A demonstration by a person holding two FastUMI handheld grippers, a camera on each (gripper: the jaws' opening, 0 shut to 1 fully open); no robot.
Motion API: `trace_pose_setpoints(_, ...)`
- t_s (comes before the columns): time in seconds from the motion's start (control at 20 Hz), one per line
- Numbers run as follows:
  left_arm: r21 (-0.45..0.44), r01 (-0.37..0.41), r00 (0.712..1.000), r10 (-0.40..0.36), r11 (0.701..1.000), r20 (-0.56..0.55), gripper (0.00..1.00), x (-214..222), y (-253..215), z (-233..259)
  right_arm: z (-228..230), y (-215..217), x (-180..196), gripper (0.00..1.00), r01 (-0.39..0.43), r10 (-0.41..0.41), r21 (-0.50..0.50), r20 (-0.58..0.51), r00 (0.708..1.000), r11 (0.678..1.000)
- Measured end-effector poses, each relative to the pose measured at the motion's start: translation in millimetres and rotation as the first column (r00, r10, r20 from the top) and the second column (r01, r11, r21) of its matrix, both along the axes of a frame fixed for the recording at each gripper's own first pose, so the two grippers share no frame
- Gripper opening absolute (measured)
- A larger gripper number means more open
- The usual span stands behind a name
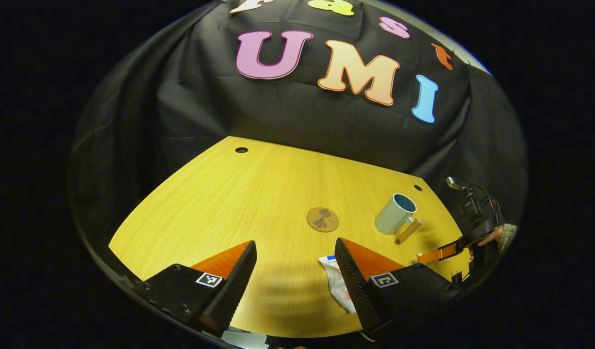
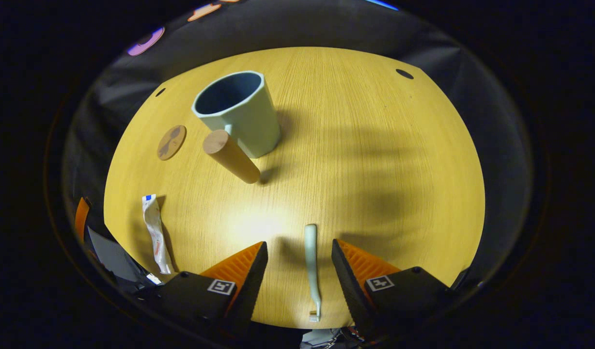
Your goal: Put the toothbrush and toothpaste on the desktop into the cup, then pick up the cup and place it on the coaster on the desktop.
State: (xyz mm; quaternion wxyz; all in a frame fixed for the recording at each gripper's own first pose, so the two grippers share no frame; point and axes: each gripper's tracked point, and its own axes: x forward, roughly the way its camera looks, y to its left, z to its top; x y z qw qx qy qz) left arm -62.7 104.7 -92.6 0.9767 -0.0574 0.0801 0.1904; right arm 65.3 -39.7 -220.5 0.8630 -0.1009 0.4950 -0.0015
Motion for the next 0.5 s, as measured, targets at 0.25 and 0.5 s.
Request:
trace_pose_setpoints(0.25,-0.015,-0.024,0.999,0.024,1.0,-0.024,0.95,-1.6,2.6,-6.8,-11.6,-8.0,3.4,0.54,0.001,-0.004,-0.05,-0.049,0.999,0.999)
trace_pose_setpoints(0.5,0.003,-0.017,0.999,0.017,1.0,-0.05,0.94,0.2,-1.8,-13.2,-17.7,-10.6,3.0,0.44,-0.001,-0.005,-0.076,-0.074,0.997,0.997)
